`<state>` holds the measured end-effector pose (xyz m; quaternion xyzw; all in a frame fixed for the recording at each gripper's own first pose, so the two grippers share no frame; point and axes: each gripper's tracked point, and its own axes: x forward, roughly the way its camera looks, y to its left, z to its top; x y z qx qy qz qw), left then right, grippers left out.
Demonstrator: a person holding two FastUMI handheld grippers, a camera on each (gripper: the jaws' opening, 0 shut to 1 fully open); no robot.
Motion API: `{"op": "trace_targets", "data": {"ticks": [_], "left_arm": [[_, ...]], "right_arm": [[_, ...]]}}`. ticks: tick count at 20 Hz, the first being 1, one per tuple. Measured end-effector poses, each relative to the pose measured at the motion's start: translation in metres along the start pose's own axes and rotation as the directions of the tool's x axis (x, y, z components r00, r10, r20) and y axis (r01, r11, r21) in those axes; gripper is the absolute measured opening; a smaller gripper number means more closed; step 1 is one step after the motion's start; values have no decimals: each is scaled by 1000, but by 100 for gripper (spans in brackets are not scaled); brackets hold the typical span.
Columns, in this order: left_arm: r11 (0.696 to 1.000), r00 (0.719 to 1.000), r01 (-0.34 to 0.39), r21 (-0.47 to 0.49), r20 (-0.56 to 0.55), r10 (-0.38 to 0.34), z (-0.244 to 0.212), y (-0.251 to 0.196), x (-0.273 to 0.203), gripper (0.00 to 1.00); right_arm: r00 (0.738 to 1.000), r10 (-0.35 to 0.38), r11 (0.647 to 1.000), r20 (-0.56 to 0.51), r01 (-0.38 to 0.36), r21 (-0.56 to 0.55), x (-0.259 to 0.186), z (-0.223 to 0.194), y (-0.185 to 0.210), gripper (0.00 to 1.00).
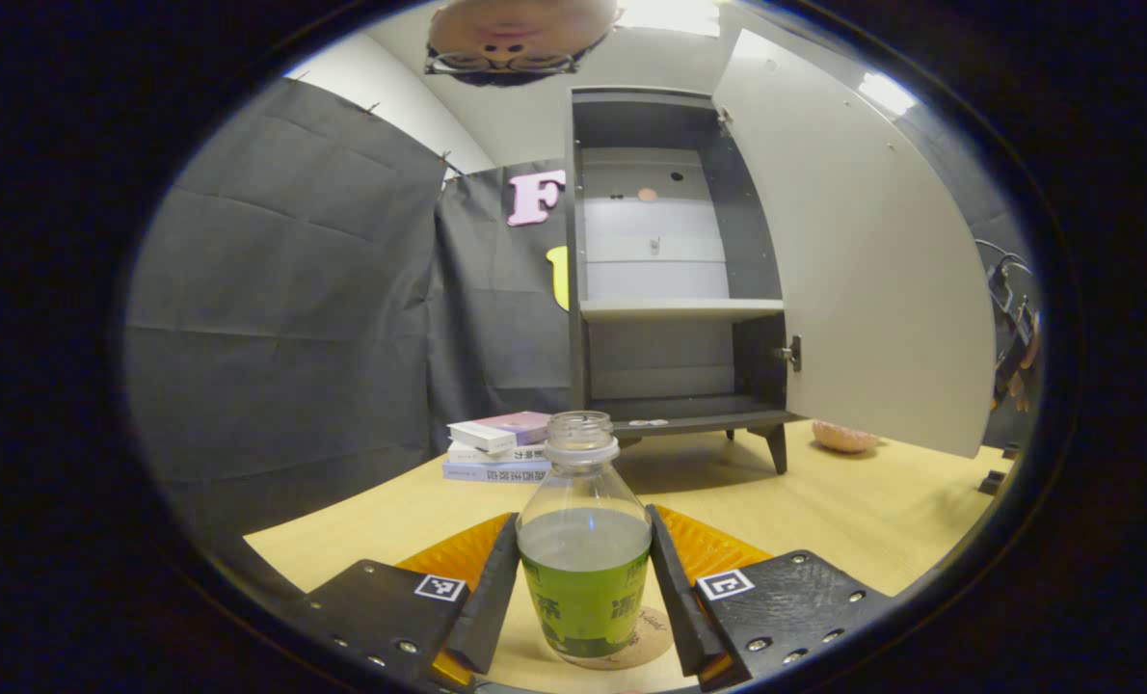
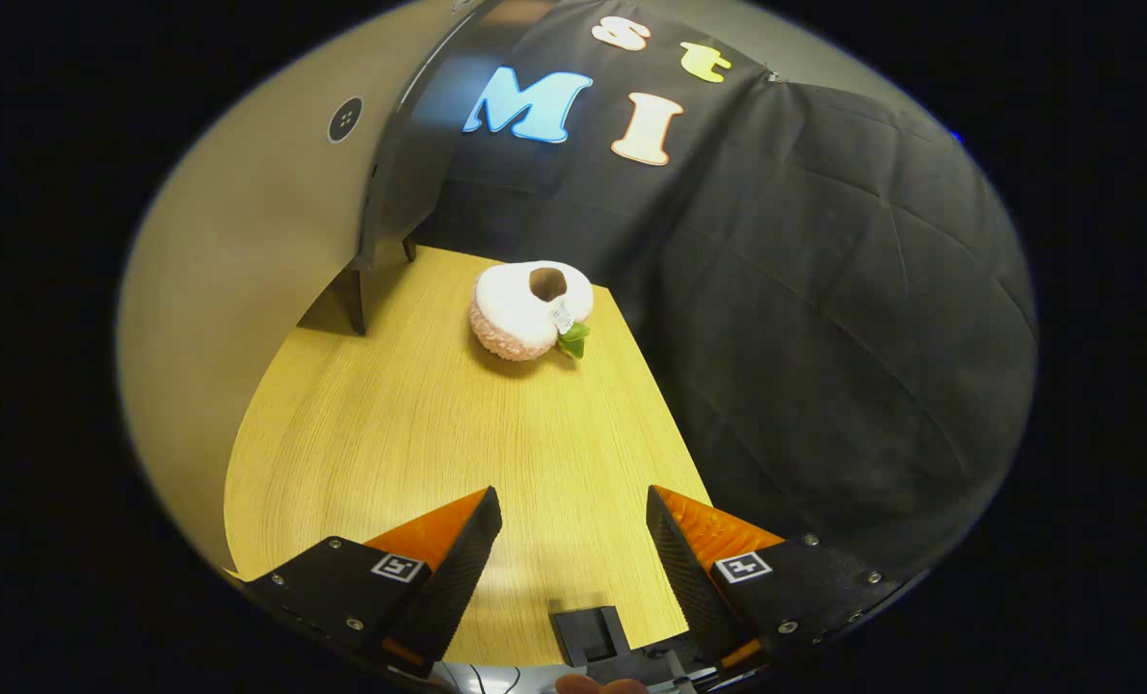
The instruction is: Open the cabinet door with the right hand, grasp the bottle in the cabinet with the left hand and place it on the coaster, then close the cabinet door with the right hand.
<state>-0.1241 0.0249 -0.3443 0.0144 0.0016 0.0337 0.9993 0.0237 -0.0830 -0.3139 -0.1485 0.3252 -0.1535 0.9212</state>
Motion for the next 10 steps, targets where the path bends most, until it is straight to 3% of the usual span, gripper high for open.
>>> {"op": "trace_targets", "data": {"ticks": [10], "left_arm": [[1000, 999, 16, 26, 34, -17, 51, 6, 5, 71]], "right_arm": [[1000, -12, 1000, 6, 12, 16, 2, -6, -6, 94]]}}
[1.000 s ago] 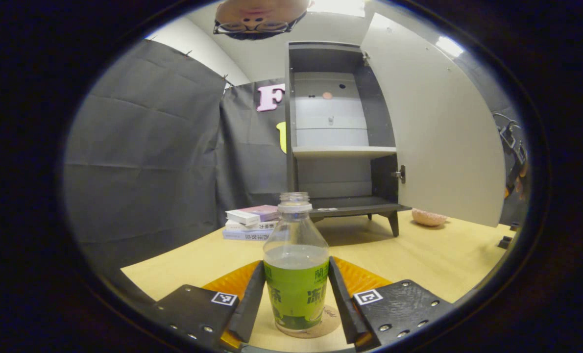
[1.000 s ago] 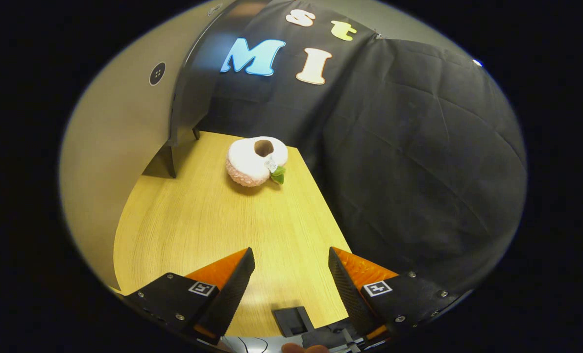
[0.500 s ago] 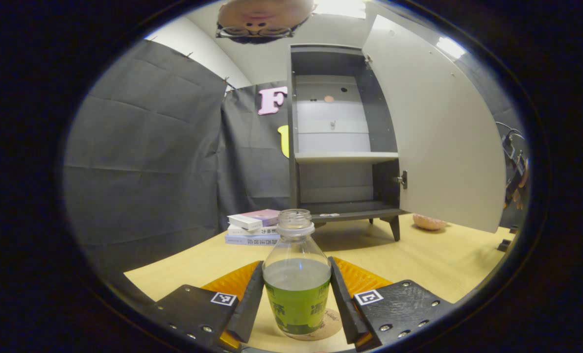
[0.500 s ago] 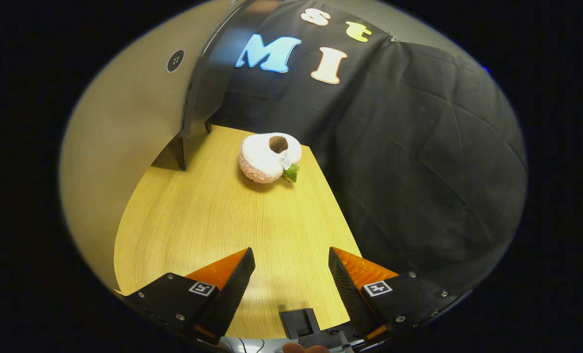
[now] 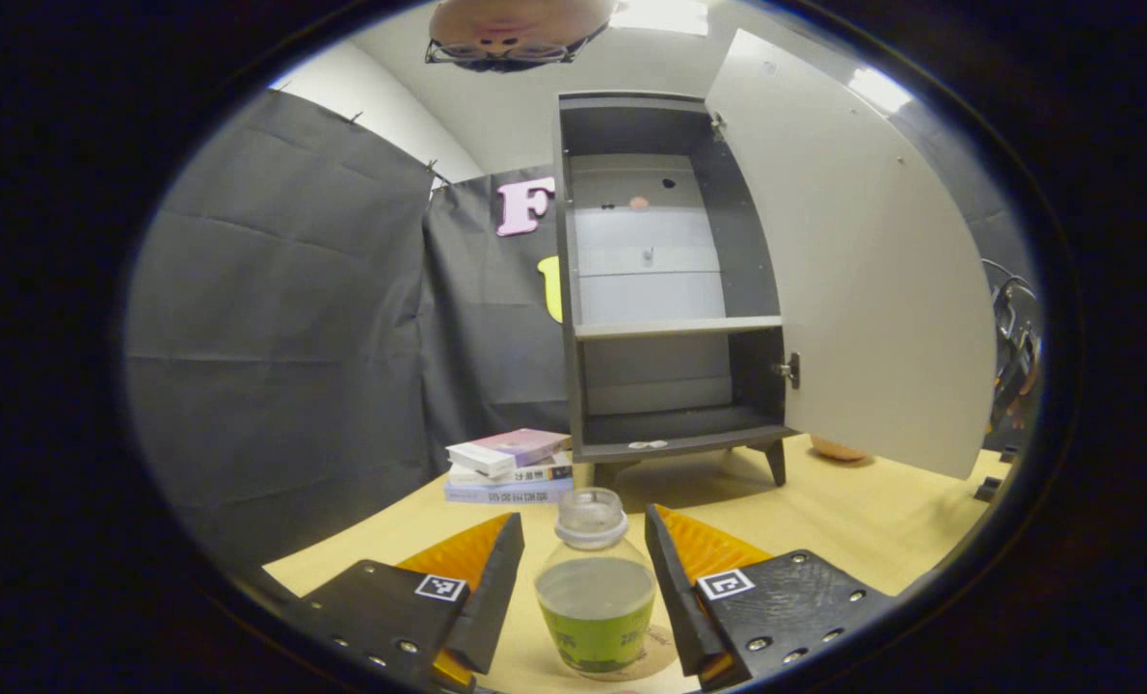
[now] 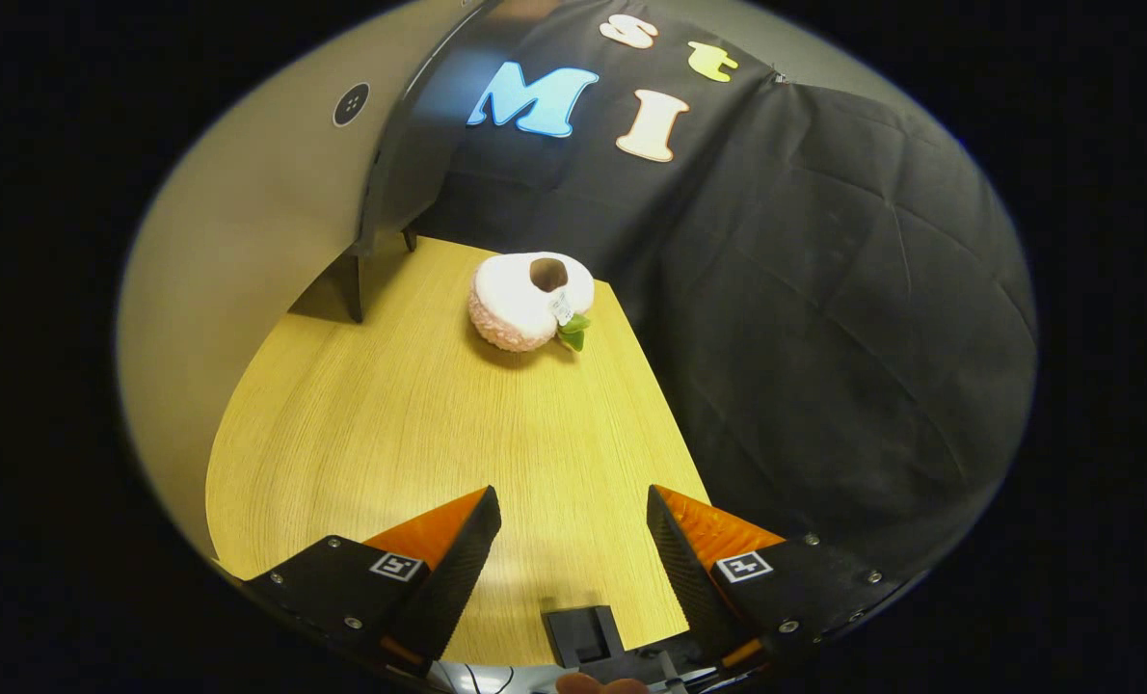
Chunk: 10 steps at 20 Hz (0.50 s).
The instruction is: Open the cabinet door with the right hand, grasp the bottle in the cabinet with the left hand and place it on the coaster, then close the cabinet door with the right hand.
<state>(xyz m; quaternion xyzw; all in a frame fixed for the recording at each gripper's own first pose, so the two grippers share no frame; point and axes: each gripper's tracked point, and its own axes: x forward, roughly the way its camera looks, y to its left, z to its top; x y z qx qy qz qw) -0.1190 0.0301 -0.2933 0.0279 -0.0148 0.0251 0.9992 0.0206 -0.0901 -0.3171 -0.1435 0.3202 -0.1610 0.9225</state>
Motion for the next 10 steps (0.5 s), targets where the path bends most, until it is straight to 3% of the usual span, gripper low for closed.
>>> {"op": "trace_targets", "data": {"ticks": [8, 10], "left_arm": [[1000, 999, 28, 15, 39, -28, 61, -5, 2, 71], [1000, 999, 17, 12, 44, -17, 84, 0, 7, 71]], "right_arm": [[1000, -23, 996, -5, 23, 83, -1, -2, -13, 94], [1000, 2, 995, -12, -1, 102, -1, -3, -8, 94]]}}
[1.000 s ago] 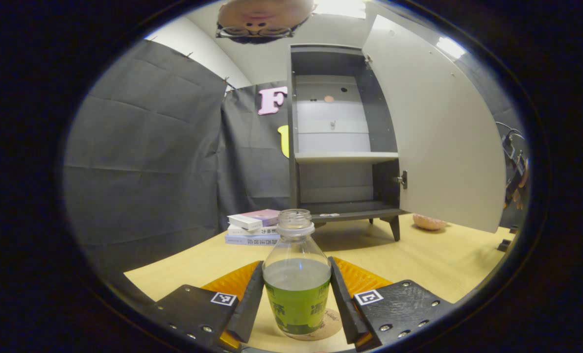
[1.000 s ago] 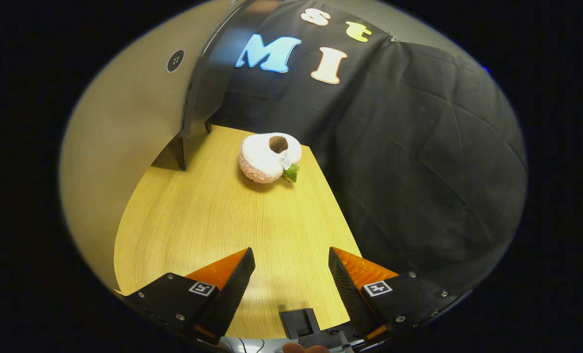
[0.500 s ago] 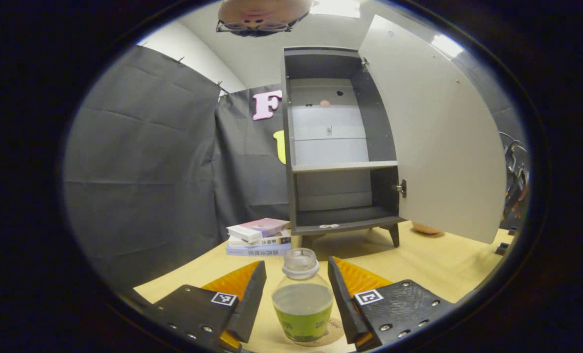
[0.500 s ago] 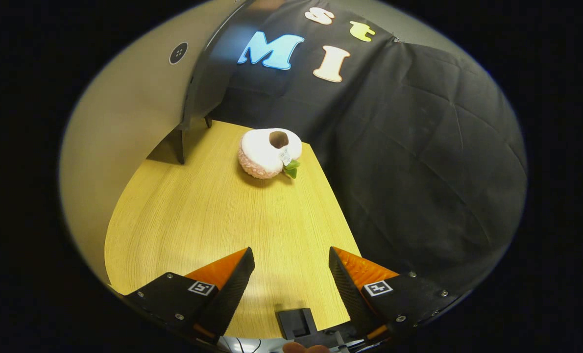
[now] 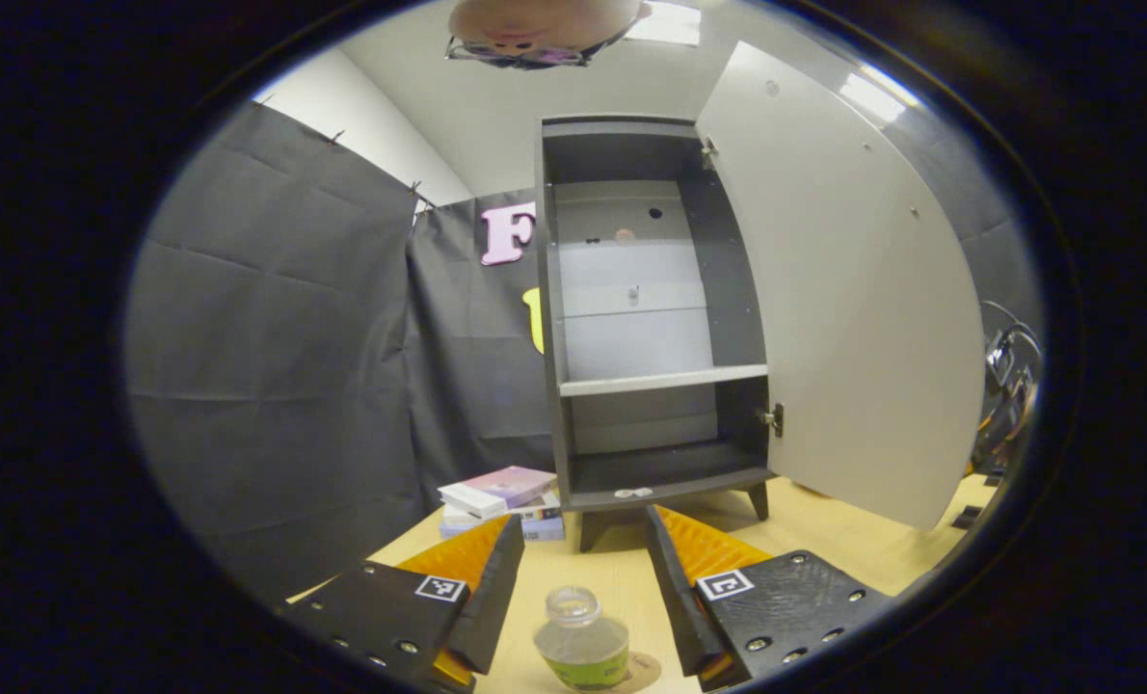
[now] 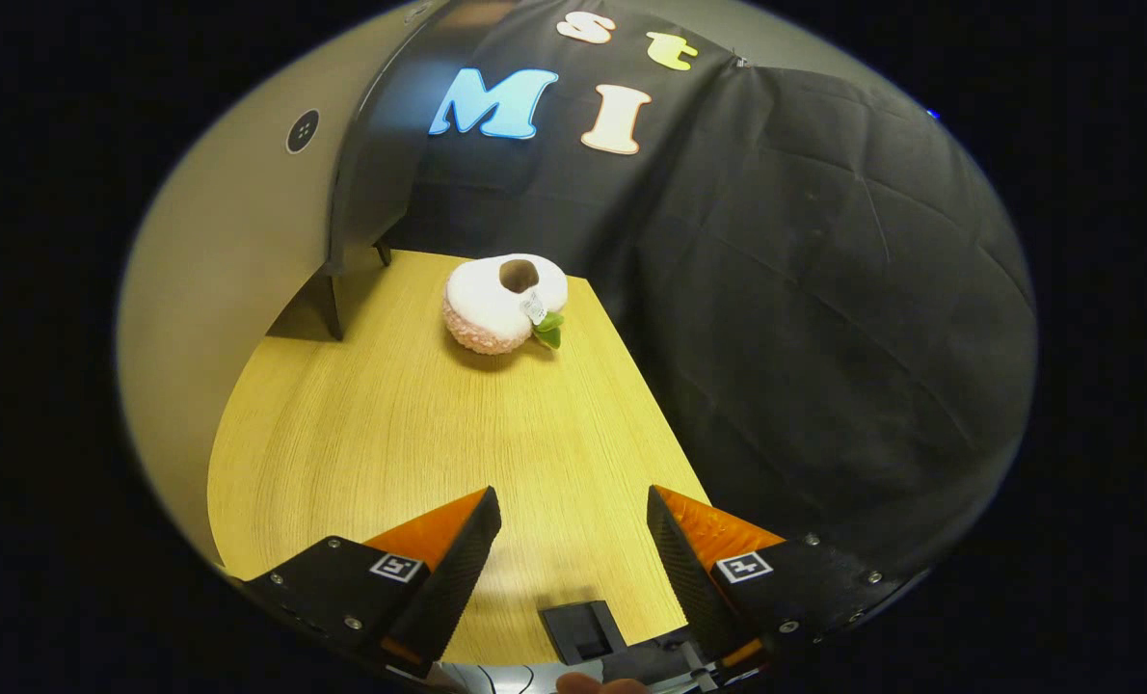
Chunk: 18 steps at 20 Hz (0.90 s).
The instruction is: Open the cabinet door with the right hand, grasp the bottle in the cabinet with the left hand and place it on the coaster, then close the cabinet door with the right hand.
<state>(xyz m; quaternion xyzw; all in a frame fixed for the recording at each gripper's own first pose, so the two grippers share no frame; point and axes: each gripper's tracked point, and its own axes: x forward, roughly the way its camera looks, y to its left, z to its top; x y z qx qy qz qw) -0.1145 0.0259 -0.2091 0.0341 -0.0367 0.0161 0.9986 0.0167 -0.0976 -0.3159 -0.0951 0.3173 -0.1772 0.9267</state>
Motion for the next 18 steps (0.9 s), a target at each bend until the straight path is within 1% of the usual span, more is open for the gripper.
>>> {"op": "trace_targets", "data": {"ticks": [2, 4, 7, 9, 11, 14, 15, 17, 18], "left_arm": [[1000, 1000, -20, -15, 12, 20, 29, 6, 9, 71], [999, 1000, -3, -42, 29, 4, 61, 0, 20, 71], [999, 998, 2, -40, 57, 0, 108, -3, 35, 71], [999, 997, -7, -39, 83, 10, 138, -6, 42, 71], [999, 995, -11, -39, 102, 15, 165, -10, 46, 71], [1000, 993, 11, -29, 117, -8, 197, -25, 50, 71], [999, 993, 35, -30, 111, -31, 204, -34, 51, 69], [997, 994, 65, -42, 95, -60, 211, -48, 55, 66], [996, 994, 69, -54, 89, -64, 211, -52, 57, 65]], "right_arm": [[1000, 25, 1000, 3, -25, 18, -4, 4, 4, 95], [998, 51, 997, 29, -53, 54, -10, 13, 8, 95], [997, 61, 994, 40, -64, 91, -15, 23, 3, 95], [995, 72, 983, 65, -82, 166, -22, 39, -3, 95], [991, 74, 963, 112, -100, 250, -30, 61, -13, 95], [975, 95, 929, 202, -160, 334, -48, 99, -21, 95], [969, 91, 922, 228, -169, 349, -55, 113, -27, 95], [953, 82, 922, 292, -184, 340, -78, 141, -39, 95], [940, 98, 920, 328, -211, 330, -91, 156, -40, 95]]}}
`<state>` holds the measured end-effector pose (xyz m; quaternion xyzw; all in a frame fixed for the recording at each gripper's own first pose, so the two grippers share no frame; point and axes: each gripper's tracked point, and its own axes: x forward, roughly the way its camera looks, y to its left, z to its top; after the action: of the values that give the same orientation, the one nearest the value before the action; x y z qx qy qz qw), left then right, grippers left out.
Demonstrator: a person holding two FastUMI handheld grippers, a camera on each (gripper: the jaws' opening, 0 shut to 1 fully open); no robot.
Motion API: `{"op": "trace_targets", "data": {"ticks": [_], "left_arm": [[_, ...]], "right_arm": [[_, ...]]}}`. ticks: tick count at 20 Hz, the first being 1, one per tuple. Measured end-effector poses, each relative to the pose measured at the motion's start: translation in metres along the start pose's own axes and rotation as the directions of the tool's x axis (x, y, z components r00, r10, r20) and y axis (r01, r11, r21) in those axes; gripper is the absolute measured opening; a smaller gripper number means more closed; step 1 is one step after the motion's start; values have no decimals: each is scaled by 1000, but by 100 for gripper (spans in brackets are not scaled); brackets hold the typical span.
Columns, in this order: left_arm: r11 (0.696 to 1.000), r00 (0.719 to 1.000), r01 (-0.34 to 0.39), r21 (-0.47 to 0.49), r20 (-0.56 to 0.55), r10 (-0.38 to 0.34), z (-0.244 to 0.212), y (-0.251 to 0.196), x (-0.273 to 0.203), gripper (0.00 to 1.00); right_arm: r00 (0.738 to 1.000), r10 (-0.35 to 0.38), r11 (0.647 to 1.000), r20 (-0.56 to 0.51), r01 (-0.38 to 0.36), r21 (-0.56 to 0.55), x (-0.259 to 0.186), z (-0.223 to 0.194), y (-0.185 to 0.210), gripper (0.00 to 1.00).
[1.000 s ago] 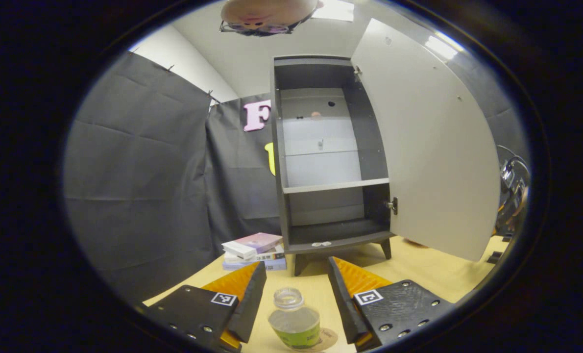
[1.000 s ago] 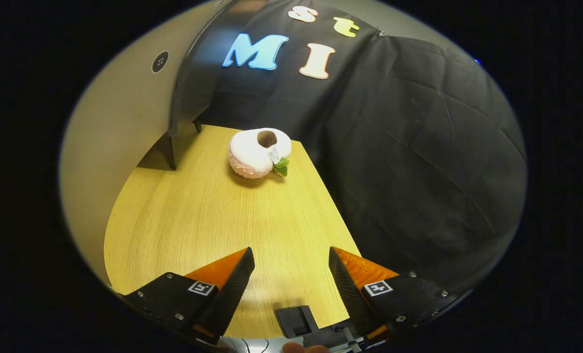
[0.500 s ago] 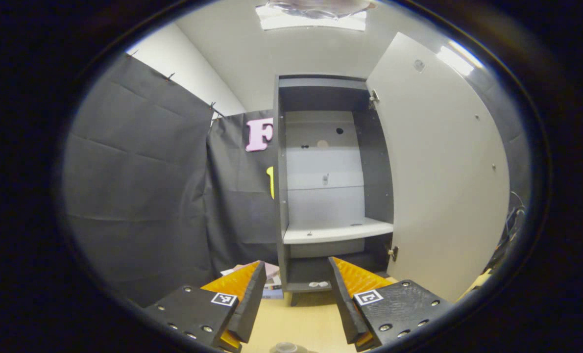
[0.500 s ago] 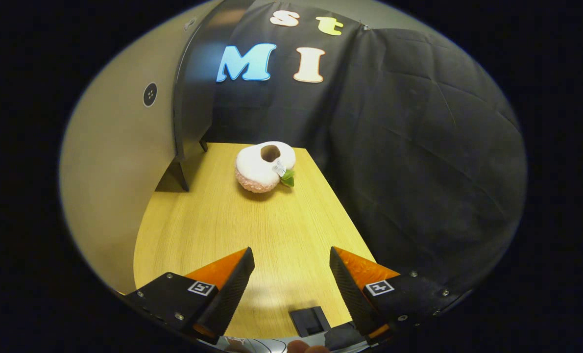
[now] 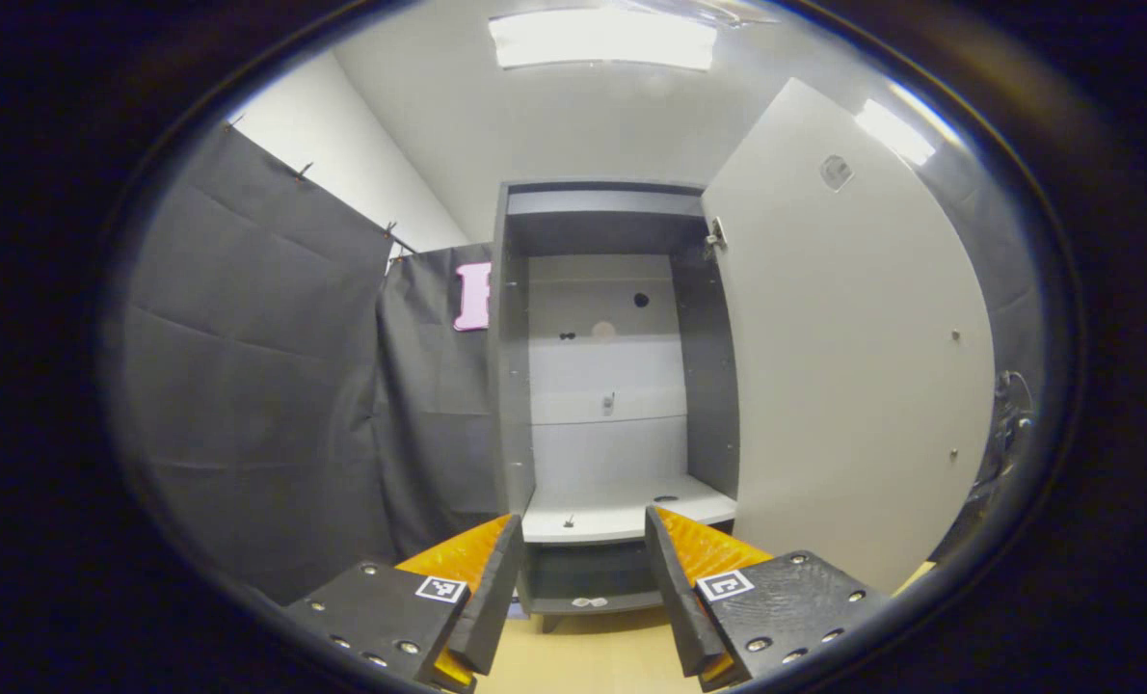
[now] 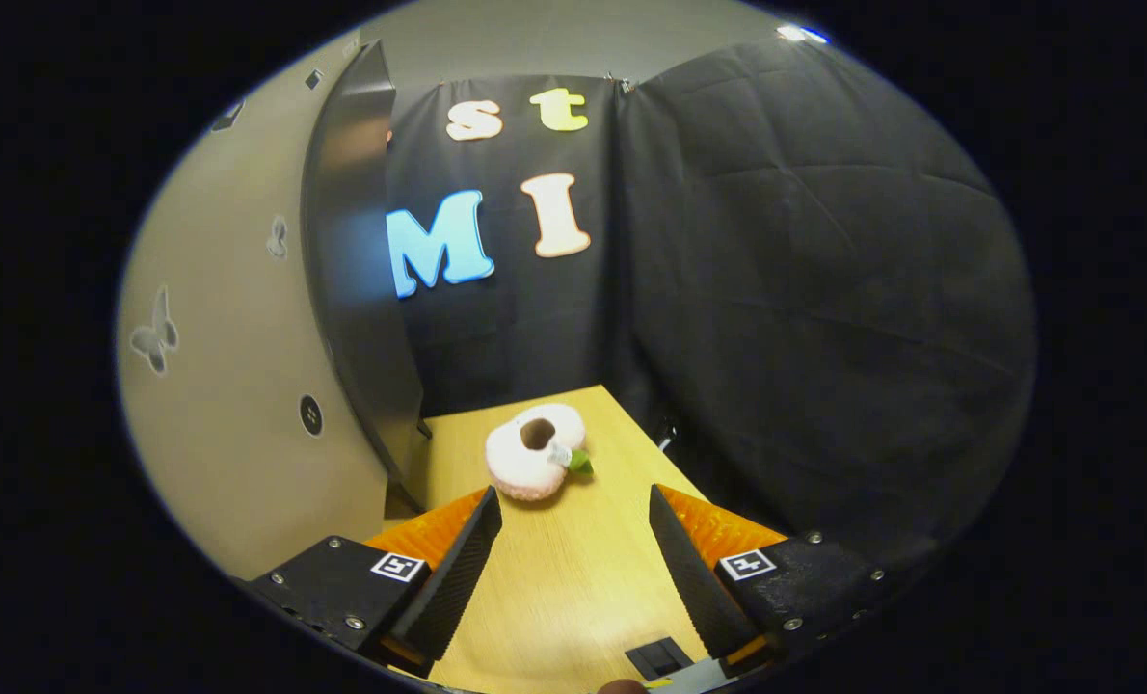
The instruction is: Open the cabinet door with the right hand, grasp the bottle in the cabinet with the left hand and place it on the coaster, then close the cabinet door with the right hand.
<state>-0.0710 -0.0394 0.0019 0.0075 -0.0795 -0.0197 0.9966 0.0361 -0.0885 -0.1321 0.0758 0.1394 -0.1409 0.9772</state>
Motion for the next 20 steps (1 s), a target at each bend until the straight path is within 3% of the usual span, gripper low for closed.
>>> {"op": "trace_targets", "data": {"ticks": [4, 7, 8, 9, 12, 13, 14, 20], "left_arm": [[1000, 998, 10, -28, -58, -11, -7, -18, 10, 65], [997, 994, 64, -44, -85, -68, -9, -42, 13, 71], [997, 994, 68, -45, -86, -71, -10, -42, 17, 77], [997, 994, 71, -44, -83, -74, -10, -43, 21, 71], [996, 991, 85, -28, -98, -87, -17, -48, 32, 71], [995, 990, 93, -27, -106, -95, -19, -49, 34, 77], [995, 989, 94, -25, -111, -96, -20, -49, 37, 71], [997, 990, 67, -32, -118, -71, -20, -27, 44, 71]], "right_arm": [[992, 104, 995, 69, -103, -16, -33, 53, 31, 94], [978, 164, 986, 131, -158, -54, -59, 84, 50, 94], [972, 182, 983, 149, -176, -49, -65, 93, 58, 94], [967, 194, 981, 164, -191, -36, -71, 101, 63, 94], [961, 203, 977, 190, -210, 21, -84, 115, 67, 94], [960, 204, 976, 192, -214, 35, -85, 118, 69, 94], [961, 199, 977, 190, -211, 43, -86, 119, 70, 93], [960, 207, 971, 191, -226, 79, -90, 116, 87, 92]]}}
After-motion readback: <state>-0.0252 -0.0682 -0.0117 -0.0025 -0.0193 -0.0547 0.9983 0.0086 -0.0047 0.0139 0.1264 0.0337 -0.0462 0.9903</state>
